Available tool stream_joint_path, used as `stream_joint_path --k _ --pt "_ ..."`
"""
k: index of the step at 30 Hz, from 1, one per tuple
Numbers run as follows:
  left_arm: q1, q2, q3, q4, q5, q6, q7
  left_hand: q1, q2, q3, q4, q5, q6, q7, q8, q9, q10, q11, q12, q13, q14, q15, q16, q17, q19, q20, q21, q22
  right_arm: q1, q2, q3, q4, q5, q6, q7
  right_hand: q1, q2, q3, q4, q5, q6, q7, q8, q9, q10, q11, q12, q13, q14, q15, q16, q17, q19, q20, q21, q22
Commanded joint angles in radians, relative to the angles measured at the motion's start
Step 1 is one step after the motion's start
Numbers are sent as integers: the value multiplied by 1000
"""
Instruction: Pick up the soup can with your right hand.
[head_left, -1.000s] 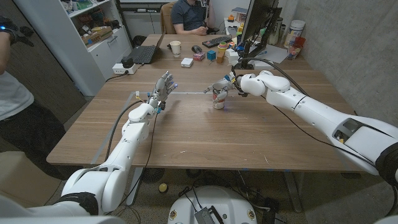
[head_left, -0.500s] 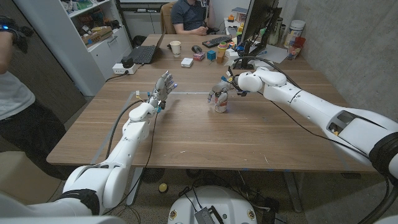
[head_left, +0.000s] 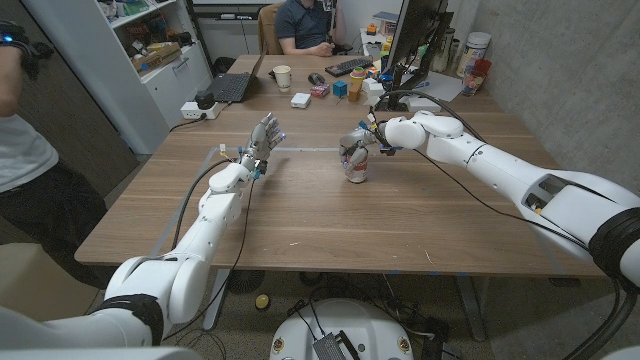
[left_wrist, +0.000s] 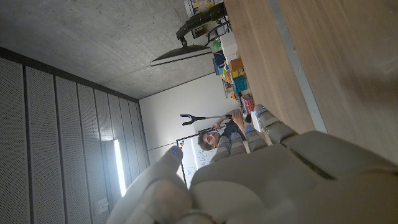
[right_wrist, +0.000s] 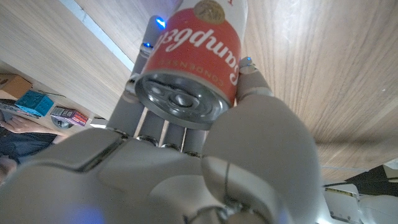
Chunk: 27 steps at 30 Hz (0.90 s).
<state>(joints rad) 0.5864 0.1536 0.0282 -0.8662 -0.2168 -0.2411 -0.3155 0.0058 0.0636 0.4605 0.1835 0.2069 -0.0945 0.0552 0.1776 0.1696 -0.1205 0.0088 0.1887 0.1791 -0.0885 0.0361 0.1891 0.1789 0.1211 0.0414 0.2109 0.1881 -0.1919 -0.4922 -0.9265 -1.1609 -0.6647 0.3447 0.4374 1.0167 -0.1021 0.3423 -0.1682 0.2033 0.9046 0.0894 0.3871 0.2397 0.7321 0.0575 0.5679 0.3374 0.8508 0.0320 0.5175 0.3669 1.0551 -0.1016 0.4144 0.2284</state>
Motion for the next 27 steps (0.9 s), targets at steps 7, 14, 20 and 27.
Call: stream_joint_path --k 7,14,20,27 --pt "-35 -9 2 57 10 -23 -10 -2 100 0 1 4 3 1 3 4 0 5 3 3 -8 5 3 6 -1 2 7 5 7 -24 32 -10 28 70 -127 300 266 4 1 -4 36 29 -8 8 3 4 17 13 159 -261 -11 137 85 -116 22 8" --pt "-35 -10 1 55 12 -26 -9 -2 100 -1 1 4 3 1 4 4 0 3 2 3 -9 4 3 6 -1 2 7 5 7 -35 45 -38 12 58 -135 310 265 2 6 -5 39 27 -11 12 3 6 23 18 165 -260 -18 143 84 -116 32 11" --pt "-25 -9 0 35 11 -20 -6 -2 100 -1 1 5 4 1 4 4 -1 6 2 3 -9 5 3 6 -1 2 7 5 6 -45 57 -66 2 39 -131 316 262 -1 8 -6 37 29 -17 13 -2 7 26 21 165 -259 -28 146 80 -116 39 13" --pt "-9 -7 1 5 10 -12 -5 -2 100 -1 1 5 3 1 4 4 -1 7 2 3 -9 5 3 6 -1 2 7 5 -17 -74 92 -132 -17 2 -165 323 262 -4 11 -7 39 31 -21 16 -4 7 31 26 168 -259 -37 151 74 -116 47 15"
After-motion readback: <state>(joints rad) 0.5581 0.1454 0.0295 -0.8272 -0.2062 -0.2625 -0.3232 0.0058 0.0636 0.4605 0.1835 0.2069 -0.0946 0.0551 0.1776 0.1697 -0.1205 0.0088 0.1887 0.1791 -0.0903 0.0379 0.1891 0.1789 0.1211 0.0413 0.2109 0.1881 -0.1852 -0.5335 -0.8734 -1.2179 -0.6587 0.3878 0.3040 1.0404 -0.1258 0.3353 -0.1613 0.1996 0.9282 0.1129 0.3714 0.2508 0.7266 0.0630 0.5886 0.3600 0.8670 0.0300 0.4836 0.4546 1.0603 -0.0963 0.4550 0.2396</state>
